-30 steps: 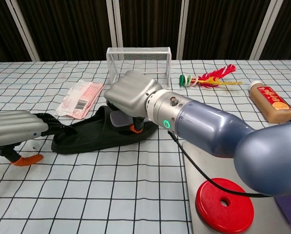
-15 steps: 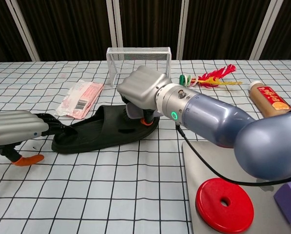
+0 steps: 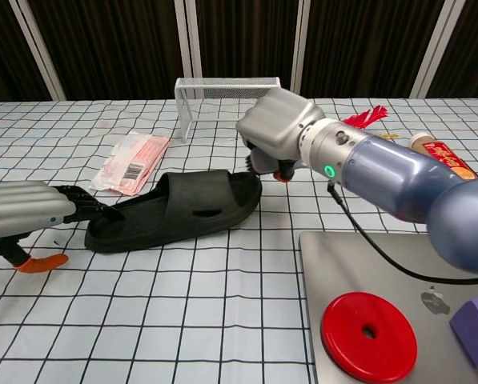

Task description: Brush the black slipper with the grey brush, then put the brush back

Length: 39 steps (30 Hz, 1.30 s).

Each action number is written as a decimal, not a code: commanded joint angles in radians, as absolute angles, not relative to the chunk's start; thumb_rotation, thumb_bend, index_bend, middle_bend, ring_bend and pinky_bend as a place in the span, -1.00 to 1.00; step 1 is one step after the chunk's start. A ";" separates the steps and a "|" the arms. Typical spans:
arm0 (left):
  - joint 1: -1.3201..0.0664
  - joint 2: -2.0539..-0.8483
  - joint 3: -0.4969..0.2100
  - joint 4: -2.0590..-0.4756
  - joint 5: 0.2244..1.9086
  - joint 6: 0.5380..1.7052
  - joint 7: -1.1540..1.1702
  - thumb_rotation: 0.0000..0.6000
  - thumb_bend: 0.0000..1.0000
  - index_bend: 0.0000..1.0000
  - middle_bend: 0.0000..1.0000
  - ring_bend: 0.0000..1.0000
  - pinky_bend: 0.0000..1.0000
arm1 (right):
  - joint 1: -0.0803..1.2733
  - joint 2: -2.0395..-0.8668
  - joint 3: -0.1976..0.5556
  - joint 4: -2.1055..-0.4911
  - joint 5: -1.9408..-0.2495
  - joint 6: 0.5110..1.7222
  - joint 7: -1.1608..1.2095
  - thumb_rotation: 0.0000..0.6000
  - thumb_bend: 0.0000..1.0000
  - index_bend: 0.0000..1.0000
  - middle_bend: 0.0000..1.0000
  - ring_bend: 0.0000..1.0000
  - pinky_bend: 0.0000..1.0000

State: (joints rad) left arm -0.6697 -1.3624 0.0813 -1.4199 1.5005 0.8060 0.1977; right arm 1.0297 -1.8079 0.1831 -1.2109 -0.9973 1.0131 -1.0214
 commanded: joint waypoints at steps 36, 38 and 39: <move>-0.535 -1.189 0.208 -1.467 1.819 1.200 -0.178 1.00 -0.40 -1.00 -1.00 -1.00 -1.00 | 0.835 -1.678 0.046 -1.319 -0.829 1.037 -1.057 1.00 0.14 0.36 0.24 -0.17 -0.32; -0.534 -1.188 0.207 -1.459 1.818 1.200 -0.181 1.00 -0.42 -1.00 -1.00 -1.00 -1.00 | 0.835 -1.682 0.044 -1.315 -0.832 1.036 -1.059 1.00 0.14 0.17 0.07 -0.21 -0.32; -0.533 -1.187 0.208 -1.460 1.818 1.198 -0.185 1.00 -0.42 -1.00 -1.00 -1.00 -1.00 | 0.836 -1.682 0.044 -1.315 -0.829 1.035 -1.066 1.00 0.14 0.03 -0.05 -0.25 -0.33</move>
State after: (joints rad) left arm -0.5333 -1.1872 0.2079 -1.4596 1.8181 1.1987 -0.1840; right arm 0.8353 -1.6814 0.0447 -1.3154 -0.8311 1.0363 -1.0610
